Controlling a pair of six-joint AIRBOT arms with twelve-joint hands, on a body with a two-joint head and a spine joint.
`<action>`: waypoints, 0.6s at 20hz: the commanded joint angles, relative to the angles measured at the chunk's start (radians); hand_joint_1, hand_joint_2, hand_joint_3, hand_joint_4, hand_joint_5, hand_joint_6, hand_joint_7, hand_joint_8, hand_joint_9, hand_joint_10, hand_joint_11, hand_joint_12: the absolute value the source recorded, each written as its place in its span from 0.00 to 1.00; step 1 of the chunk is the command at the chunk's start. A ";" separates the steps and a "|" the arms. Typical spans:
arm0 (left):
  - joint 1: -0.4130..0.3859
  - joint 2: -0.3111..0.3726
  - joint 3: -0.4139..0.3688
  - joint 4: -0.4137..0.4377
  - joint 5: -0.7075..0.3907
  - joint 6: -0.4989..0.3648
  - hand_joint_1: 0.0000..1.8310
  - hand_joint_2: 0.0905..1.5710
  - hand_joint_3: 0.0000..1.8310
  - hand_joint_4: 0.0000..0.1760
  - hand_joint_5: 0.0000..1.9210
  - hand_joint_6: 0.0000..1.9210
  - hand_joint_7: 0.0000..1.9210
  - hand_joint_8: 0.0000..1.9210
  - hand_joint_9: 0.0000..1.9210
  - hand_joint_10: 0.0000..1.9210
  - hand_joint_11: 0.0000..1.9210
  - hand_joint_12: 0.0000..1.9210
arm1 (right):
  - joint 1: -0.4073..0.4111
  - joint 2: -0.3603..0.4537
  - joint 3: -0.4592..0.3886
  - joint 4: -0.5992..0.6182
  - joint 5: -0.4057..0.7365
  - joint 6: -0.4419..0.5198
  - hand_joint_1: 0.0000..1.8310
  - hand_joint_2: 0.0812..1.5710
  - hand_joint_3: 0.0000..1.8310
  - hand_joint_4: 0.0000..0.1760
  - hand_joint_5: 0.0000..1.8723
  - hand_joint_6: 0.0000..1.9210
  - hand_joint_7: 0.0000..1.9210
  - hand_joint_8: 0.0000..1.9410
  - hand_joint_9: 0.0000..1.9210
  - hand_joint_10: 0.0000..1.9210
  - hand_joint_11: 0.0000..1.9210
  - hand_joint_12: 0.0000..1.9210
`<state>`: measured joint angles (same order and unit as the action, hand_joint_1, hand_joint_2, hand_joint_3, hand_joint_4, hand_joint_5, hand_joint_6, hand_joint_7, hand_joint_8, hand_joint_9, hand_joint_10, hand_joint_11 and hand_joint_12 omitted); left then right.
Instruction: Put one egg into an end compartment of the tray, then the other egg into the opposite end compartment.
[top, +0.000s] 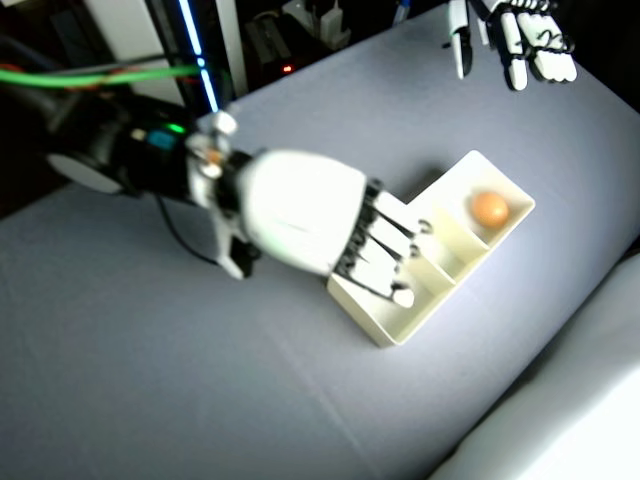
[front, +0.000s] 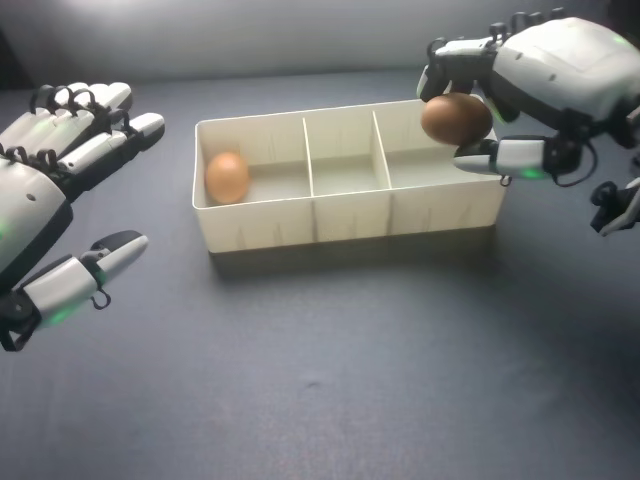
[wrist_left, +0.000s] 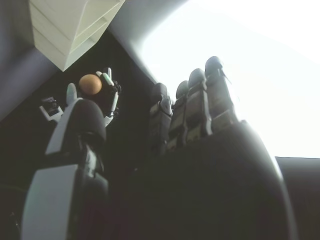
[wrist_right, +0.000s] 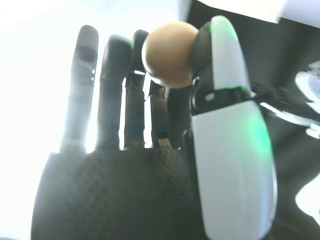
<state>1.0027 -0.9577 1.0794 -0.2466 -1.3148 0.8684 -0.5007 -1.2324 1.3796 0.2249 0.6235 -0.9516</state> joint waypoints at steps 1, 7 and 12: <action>-0.012 -0.006 0.006 0.003 -0.120 -0.007 0.36 0.87 0.00 0.03 0.12 0.00 0.01 0.00 0.00 0.00 0.00 0.10 | 0.021 -0.001 0.016 0.017 0.081 -0.018 0.66 0.79 0.00 0.00 0.12 0.49 0.26 0.50 0.28 0.64 0.20 0.91; -0.012 -0.025 0.021 0.004 -0.109 -0.028 0.35 0.86 0.00 0.17 0.11 0.00 0.01 0.00 0.00 0.00 0.00 0.19 | 0.037 -0.024 0.049 0.055 0.050 -0.028 0.34 0.73 0.00 0.38 0.00 0.00 0.00 0.00 0.00 0.02 0.00 0.24; 0.003 -0.016 0.006 -0.007 -0.142 -0.029 0.32 0.86 0.00 0.30 0.10 0.00 0.00 0.00 0.00 0.00 0.00 0.10 | 0.045 0.036 -0.059 0.043 0.178 -0.027 0.26 0.75 0.01 0.39 0.00 0.00 0.00 0.00 0.00 0.00 0.00 0.00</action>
<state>1.0077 -0.9806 1.0794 -0.2558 -1.3167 0.8391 -0.4717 -1.2068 1.3048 0.2615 0.6403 -0.9817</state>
